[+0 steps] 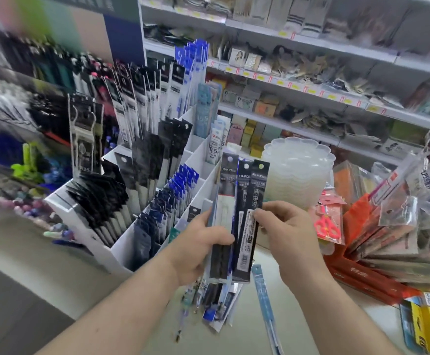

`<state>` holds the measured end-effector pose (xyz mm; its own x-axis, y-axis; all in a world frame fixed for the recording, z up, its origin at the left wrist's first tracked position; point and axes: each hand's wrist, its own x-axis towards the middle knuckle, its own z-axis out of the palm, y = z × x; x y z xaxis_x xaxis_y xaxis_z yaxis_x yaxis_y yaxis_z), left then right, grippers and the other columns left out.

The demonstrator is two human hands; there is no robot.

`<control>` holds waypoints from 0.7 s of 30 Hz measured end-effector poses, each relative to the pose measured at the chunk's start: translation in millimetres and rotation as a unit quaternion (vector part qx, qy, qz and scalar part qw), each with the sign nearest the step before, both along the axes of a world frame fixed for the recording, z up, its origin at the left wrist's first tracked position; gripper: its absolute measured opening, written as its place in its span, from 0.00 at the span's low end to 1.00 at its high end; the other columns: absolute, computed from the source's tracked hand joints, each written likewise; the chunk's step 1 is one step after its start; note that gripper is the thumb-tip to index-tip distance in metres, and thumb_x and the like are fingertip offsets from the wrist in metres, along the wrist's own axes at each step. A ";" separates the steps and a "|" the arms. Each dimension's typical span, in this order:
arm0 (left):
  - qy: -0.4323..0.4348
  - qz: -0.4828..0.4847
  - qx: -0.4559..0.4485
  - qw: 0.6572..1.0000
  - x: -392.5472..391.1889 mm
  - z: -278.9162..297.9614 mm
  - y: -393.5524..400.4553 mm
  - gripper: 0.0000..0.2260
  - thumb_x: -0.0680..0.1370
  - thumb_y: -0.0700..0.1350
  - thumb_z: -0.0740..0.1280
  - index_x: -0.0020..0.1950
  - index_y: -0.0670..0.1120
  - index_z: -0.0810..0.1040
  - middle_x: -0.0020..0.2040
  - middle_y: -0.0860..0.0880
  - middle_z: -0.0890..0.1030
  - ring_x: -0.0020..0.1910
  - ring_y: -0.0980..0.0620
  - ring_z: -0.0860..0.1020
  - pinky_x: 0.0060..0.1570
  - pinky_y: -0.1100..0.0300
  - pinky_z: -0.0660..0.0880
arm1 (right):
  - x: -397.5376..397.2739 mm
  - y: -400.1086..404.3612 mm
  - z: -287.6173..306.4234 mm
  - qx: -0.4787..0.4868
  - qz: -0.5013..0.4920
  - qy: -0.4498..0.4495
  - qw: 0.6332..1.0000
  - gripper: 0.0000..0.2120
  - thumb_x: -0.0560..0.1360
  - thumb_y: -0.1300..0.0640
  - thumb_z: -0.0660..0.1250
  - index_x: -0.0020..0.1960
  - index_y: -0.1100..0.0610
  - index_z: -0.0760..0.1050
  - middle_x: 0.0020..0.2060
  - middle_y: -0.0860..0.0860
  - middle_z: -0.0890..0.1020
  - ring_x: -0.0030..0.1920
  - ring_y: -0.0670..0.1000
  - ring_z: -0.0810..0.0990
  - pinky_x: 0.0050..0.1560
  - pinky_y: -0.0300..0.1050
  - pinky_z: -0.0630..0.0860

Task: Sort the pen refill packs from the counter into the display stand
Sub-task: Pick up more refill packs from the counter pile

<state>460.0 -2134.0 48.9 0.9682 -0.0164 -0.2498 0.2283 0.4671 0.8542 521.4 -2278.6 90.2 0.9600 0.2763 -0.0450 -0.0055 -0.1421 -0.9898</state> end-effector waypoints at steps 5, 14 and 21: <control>0.013 0.026 0.024 0.999 0.2 3.0 -1.1 0.23 0.67 0.36 0.69 0.62 0.43 0.76 0.52 0.39 0.84 0.50 0.39 0.83 0.47 0.45 0.80 | -2.1 7.0 0.2 0.062 0.010 0.041 0.997 0.12 0.79 0.67 0.63 0.37 0.58 0.77 0.30 0.50 0.80 0.28 0.43 0.74 0.31 0.36 0.72; 0.018 0.099 0.095 0.990 -1.1 7.0 -5.1 0.13 0.72 0.30 0.69 0.54 0.42 0.78 0.41 0.45 0.83 0.42 0.46 0.83 0.44 0.50 0.79 | -11.3 18.7 -0.7 0.033 0.030 0.024 0.999 0.07 0.79 0.63 0.67 0.45 0.57 0.82 0.40 0.57 0.86 0.40 0.58 0.82 0.47 0.60 0.81; 0.007 0.141 0.133 0.981 -7.6 -3.4 0.3 0.14 0.73 0.30 0.70 0.53 0.46 0.78 0.40 0.51 0.85 0.44 0.48 0.84 0.47 0.50 0.80 | -9.7 20.3 -9.9 0.006 -0.052 0.012 0.999 0.05 0.74 0.68 0.67 0.44 0.59 0.78 0.32 0.51 0.78 0.33 0.51 0.73 0.35 0.48 0.71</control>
<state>452.4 -2133.7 45.5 0.9212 0.3195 -0.2223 0.1342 0.2753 0.9520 511.7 -2258.3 80.3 0.9822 0.1759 -0.0653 -0.0430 -0.1277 -0.9909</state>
